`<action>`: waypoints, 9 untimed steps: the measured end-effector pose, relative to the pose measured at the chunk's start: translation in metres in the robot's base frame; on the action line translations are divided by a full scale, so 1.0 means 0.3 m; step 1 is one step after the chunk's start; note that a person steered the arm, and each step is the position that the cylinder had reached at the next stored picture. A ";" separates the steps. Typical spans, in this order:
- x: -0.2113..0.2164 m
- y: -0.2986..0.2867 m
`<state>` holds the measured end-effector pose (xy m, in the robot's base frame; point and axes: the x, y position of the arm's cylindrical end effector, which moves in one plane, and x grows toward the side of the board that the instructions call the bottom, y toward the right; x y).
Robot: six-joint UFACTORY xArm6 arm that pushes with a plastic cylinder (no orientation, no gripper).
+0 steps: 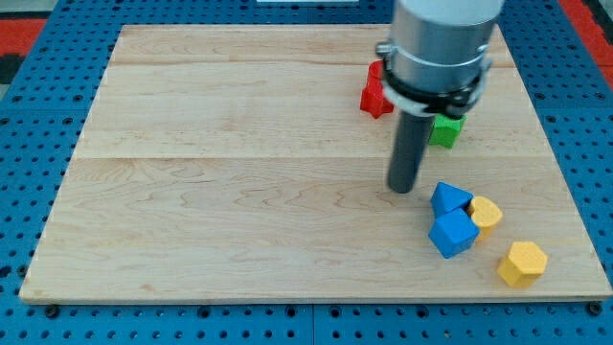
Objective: Push the green circle towards bottom left
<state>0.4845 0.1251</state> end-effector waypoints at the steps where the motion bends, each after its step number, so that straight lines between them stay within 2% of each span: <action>1: -0.031 0.249; 2: -0.170 0.266; 3: -0.173 0.319; 4: -0.247 0.328; 5: -0.315 0.152; 6: -0.323 -0.068; 7: -0.270 -0.232; 8: -0.127 -0.311; 9: -0.103 -0.434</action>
<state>0.4537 -0.0050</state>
